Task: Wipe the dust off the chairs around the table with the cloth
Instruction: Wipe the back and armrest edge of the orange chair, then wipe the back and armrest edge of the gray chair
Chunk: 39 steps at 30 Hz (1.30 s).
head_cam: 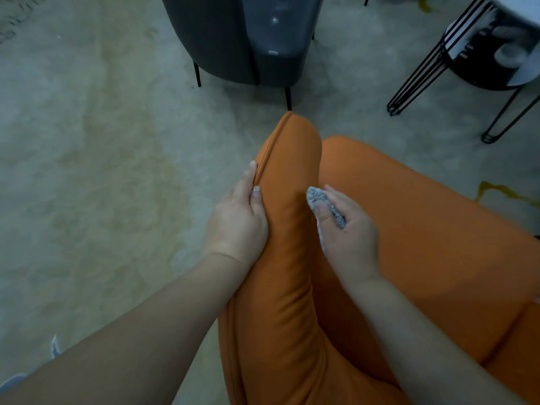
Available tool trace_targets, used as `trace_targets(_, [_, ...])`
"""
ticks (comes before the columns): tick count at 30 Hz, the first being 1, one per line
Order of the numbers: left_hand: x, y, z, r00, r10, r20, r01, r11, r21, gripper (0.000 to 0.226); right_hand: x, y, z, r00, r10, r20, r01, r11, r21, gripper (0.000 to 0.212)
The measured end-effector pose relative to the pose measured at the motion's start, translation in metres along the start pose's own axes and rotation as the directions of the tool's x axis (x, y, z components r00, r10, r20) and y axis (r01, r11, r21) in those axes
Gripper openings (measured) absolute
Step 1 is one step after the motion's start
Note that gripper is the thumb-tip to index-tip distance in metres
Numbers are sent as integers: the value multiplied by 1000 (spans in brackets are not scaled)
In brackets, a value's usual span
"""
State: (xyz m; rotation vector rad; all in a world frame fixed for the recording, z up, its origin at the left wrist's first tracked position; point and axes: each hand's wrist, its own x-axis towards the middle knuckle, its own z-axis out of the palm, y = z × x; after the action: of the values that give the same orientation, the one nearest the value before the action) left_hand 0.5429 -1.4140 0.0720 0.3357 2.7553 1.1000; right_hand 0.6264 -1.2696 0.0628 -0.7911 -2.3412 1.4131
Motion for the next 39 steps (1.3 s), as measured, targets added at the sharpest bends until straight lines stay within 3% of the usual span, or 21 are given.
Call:
trace_targets(5, [0, 3, -8, 989, -13, 150, 10, 1000, 17, 51, -16, -5, -5, 997, 70, -21, -71, 997, -30, 31])
trace_targets(10, [-32, 6, -26, 932, -202, 302, 109, 948, 300, 66, -42, -24, -24, 998, 49, 41, -44, 991, -128, 32])
trace_targets(14, [-87, 2, -49, 924, -190, 332, 28, 899, 438, 67, -72, -34, -39, 993, 71, 93, -53, 982, -183, 31])
trace_targets(22, [-144, -15, -110, 896, -65, 440, -205, 817, 539, 62, -123, -72, -51, 989, 66, 132, -36, 976, -215, 34])
trace_targets(27, [-135, -47, -160, 888, -26, 459, -304, 716, 629, 60, -142, -111, -19, 993, 40, 109, -14, 972, -235, 33])
trace_targets(39, [-65, -120, -299, 862, 101, 497, -440, 636, 634, 59, -124, -220, 118, 995, -13, 101, 36, 972, -230, 28])
